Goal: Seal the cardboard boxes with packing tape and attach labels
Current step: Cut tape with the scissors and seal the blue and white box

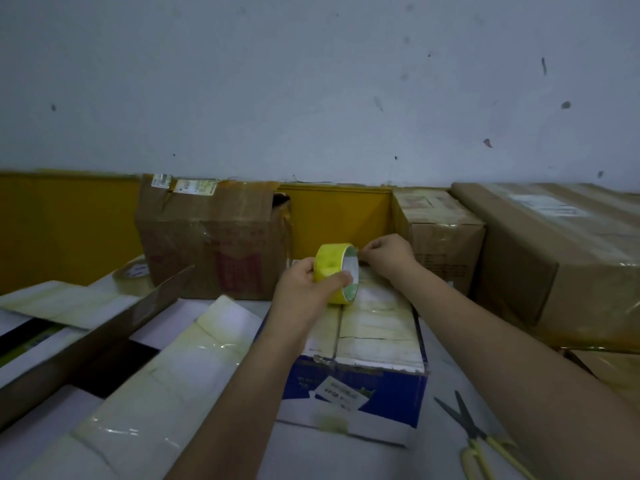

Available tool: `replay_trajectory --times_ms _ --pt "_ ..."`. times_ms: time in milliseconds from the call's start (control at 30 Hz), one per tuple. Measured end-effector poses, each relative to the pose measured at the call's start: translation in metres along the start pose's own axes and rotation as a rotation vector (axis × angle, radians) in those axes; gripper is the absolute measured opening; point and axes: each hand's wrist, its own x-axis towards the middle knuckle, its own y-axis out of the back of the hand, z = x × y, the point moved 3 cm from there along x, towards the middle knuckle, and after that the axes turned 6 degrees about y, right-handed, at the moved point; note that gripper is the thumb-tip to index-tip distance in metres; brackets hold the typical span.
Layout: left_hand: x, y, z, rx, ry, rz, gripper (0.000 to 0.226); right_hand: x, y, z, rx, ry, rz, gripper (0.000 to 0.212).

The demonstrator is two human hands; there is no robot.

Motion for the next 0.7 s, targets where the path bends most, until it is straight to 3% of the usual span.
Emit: replay_trajectory --times_ms 267,467,600,700 --pt "-0.013 0.004 0.005 -0.115 -0.106 0.071 0.035 0.014 -0.006 0.004 -0.074 -0.001 -0.077 0.025" --pt "-0.015 0.004 0.003 -0.175 -0.062 0.033 0.024 0.022 -0.011 0.008 -0.147 -0.058 -0.190 0.024" --pt "-0.016 0.004 0.004 -0.209 -0.022 -0.011 0.022 0.042 -0.022 0.017 -0.326 -0.145 -0.349 0.050" --pt "-0.017 0.003 0.005 -0.196 0.000 -0.039 0.018 0.054 -0.027 0.031 -0.395 -0.141 -0.382 0.094"
